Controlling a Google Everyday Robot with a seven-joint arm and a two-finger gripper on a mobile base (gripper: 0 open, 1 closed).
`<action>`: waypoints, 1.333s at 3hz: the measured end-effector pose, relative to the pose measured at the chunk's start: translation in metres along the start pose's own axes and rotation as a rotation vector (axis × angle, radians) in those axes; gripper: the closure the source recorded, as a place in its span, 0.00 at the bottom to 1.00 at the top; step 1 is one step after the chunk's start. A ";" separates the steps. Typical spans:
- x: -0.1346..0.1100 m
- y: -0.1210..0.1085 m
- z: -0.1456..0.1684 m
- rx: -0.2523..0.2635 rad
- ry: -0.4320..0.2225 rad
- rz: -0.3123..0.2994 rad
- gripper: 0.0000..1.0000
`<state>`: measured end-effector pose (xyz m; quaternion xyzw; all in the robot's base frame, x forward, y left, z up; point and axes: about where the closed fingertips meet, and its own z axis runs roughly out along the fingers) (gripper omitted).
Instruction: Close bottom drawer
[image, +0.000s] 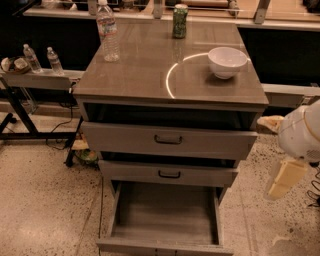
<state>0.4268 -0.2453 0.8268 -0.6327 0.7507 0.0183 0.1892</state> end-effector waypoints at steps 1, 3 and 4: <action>0.012 0.020 0.060 -0.056 -0.040 -0.025 0.00; 0.010 0.039 0.121 -0.097 -0.071 -0.013 0.00; 0.010 0.044 0.137 -0.092 -0.082 -0.005 0.00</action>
Offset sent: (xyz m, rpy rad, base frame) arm -0.0100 0.0555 -0.1857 0.1261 0.1229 0.0486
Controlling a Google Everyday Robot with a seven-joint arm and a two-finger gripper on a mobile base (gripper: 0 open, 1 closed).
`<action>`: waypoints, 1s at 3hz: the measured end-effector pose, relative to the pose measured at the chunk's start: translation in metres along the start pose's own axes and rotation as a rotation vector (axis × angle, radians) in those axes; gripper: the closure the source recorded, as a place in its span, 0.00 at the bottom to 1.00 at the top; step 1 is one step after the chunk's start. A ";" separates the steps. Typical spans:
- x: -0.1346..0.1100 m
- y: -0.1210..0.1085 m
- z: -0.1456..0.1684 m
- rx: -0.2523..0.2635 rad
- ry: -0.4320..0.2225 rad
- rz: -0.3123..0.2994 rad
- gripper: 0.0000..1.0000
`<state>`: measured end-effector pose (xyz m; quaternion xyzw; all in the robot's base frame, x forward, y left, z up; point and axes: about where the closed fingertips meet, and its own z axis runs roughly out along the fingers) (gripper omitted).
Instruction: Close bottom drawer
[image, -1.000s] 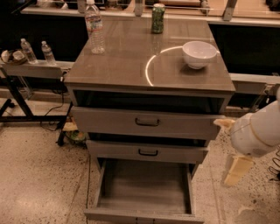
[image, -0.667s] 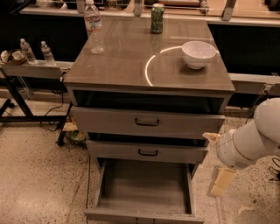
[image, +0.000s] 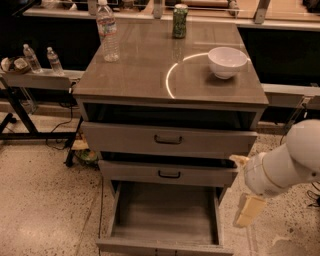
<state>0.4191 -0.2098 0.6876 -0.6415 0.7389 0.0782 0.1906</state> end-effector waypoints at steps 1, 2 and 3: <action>0.008 0.019 0.078 0.013 -0.034 0.004 0.00; 0.016 0.024 0.128 0.036 -0.065 -0.008 0.00; 0.028 0.021 0.179 0.050 -0.091 -0.014 0.00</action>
Offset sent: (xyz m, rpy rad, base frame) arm 0.0033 0.0483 -0.1869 0.0919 -0.0888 0.0032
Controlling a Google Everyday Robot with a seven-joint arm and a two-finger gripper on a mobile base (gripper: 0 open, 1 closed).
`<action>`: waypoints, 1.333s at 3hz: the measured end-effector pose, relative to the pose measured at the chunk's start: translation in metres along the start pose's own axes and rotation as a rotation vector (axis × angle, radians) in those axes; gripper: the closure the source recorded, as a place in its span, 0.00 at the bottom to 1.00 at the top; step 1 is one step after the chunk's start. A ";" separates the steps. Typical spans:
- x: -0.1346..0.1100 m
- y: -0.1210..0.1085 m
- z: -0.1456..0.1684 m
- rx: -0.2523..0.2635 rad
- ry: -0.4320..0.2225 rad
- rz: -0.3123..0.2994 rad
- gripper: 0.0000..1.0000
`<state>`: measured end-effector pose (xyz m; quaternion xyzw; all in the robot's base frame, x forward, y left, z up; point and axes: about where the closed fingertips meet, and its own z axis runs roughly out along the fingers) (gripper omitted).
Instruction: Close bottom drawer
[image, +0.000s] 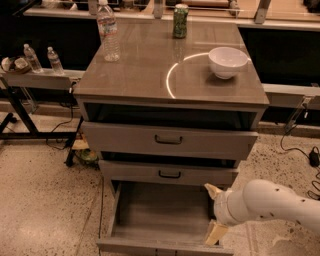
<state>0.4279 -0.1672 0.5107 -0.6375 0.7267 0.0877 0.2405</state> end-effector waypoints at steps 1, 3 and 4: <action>0.028 0.011 0.067 -0.038 -0.021 0.048 0.00; 0.038 0.020 0.097 -0.016 -0.045 0.061 0.00; 0.067 0.029 0.163 0.019 -0.066 0.069 0.00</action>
Offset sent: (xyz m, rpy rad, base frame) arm 0.0086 0.0023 -0.0485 0.0173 0.0180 -0.0143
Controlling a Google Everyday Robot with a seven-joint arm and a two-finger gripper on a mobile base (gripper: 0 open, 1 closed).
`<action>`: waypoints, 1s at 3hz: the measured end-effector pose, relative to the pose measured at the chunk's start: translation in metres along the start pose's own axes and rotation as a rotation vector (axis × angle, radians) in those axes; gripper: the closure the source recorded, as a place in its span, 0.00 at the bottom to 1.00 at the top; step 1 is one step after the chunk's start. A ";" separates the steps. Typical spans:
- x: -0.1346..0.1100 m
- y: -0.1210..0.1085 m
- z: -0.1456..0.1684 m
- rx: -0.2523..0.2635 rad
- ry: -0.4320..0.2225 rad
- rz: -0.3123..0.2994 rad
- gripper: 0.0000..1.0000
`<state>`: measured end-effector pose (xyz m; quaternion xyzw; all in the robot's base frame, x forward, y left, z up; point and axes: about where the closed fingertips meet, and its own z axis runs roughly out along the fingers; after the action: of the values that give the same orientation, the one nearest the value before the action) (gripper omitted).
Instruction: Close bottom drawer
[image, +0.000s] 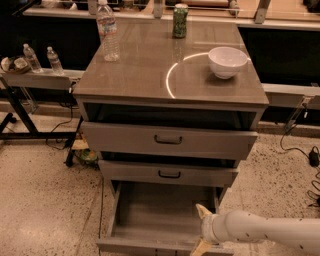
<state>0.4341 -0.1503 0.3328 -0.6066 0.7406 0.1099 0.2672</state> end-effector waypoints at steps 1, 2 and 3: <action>0.025 0.004 0.034 0.015 0.002 0.009 0.00; 0.055 0.005 0.060 0.034 0.015 0.020 0.00; 0.079 0.005 0.087 0.051 0.010 0.026 0.00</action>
Offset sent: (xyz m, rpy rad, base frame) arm 0.0091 -0.0324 -0.1239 -0.0296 -0.0266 -0.0669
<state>0.4423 -0.1727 0.2176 -0.5904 0.7523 0.0914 0.2775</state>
